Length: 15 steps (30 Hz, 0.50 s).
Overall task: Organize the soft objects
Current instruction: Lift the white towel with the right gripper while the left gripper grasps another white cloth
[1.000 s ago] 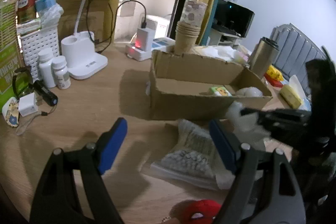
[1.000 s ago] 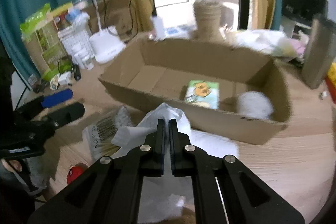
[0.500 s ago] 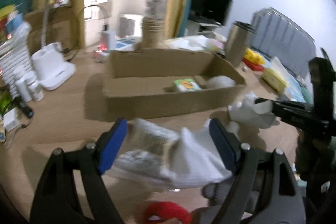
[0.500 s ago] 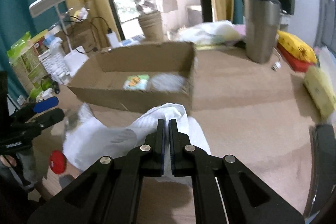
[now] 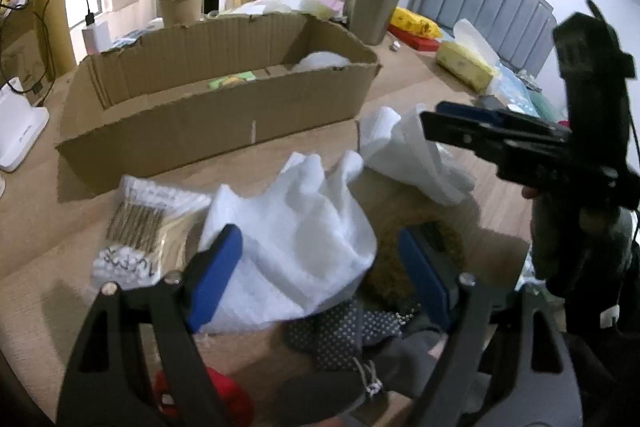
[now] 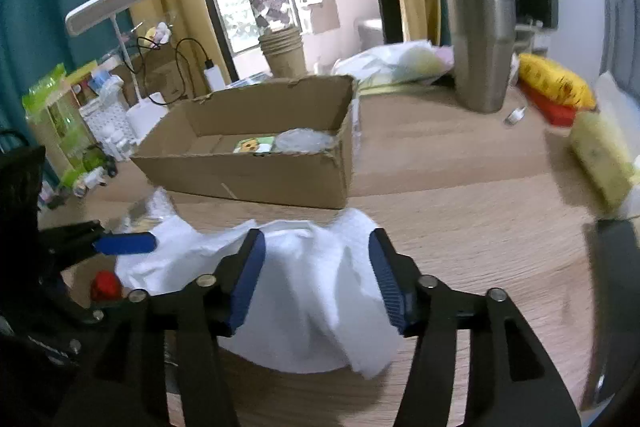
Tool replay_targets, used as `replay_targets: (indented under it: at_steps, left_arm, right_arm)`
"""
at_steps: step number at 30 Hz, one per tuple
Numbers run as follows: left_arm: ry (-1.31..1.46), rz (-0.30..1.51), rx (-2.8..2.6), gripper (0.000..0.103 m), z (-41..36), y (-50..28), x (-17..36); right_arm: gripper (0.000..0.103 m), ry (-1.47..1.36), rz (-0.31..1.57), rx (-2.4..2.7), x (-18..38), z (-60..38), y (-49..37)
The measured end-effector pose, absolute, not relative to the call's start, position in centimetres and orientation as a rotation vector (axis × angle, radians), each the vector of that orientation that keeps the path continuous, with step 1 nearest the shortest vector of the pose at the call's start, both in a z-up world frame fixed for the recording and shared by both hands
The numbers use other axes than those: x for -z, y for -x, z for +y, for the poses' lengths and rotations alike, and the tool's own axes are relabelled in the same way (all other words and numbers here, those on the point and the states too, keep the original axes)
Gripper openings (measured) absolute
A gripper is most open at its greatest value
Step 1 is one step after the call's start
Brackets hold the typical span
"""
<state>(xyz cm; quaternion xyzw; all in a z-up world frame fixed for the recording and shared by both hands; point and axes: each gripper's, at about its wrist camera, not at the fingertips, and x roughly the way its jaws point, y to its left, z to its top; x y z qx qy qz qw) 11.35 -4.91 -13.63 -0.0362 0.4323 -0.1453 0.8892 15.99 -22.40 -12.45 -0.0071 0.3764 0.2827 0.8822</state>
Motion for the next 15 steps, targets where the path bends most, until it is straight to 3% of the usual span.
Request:
replay_targets:
  at_steps: [9,10,13,15]
  left_arm:
    - [0.107,0.934,0.309,0.08,-4.8,-11.9,14.8]
    - [0.109,0.929,0.308,0.079,-4.7,-11.9,14.7]
    - [0.107,0.922,0.293,0.059,-4.4,-11.6,14.7]
    - [0.108,0.918,0.284,0.055,-4.0,-11.5,14.7]
  right_arm:
    - [0.065,0.033,0.871,-0.562,14.9,-22.5,-16.9]
    - [0.065,0.027,0.895,-0.562,15.2,-22.5,-17.1]
    - [0.065,0.03,0.929,-0.559,15.5,-22.2,-17.5]
    - [0.065,0.058,0.931,-0.552,15.7,-21.7,-17.4]
